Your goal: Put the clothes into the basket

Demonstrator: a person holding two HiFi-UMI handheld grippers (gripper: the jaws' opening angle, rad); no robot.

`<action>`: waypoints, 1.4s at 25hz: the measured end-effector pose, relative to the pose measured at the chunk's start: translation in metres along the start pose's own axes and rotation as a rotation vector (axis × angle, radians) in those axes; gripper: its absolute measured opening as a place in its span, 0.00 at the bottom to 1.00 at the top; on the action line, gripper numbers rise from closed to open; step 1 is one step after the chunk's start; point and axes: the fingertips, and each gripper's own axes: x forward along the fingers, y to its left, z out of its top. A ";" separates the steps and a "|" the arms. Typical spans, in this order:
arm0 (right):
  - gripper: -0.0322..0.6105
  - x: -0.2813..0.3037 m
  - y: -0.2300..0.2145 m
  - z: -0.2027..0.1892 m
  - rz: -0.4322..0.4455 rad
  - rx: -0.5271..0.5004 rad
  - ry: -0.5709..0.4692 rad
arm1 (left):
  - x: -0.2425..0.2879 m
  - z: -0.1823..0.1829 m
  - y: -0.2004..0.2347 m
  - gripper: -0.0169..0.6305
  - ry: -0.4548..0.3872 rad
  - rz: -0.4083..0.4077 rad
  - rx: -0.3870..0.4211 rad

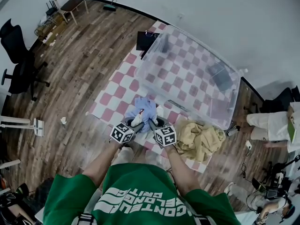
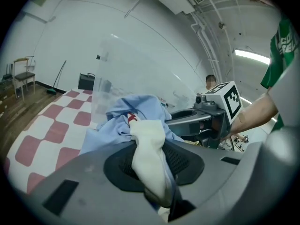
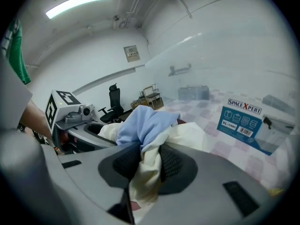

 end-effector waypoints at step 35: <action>0.20 -0.138 0.061 0.251 -0.247 -0.238 -0.575 | -0.123 0.241 -0.071 0.18 -0.355 -0.076 0.531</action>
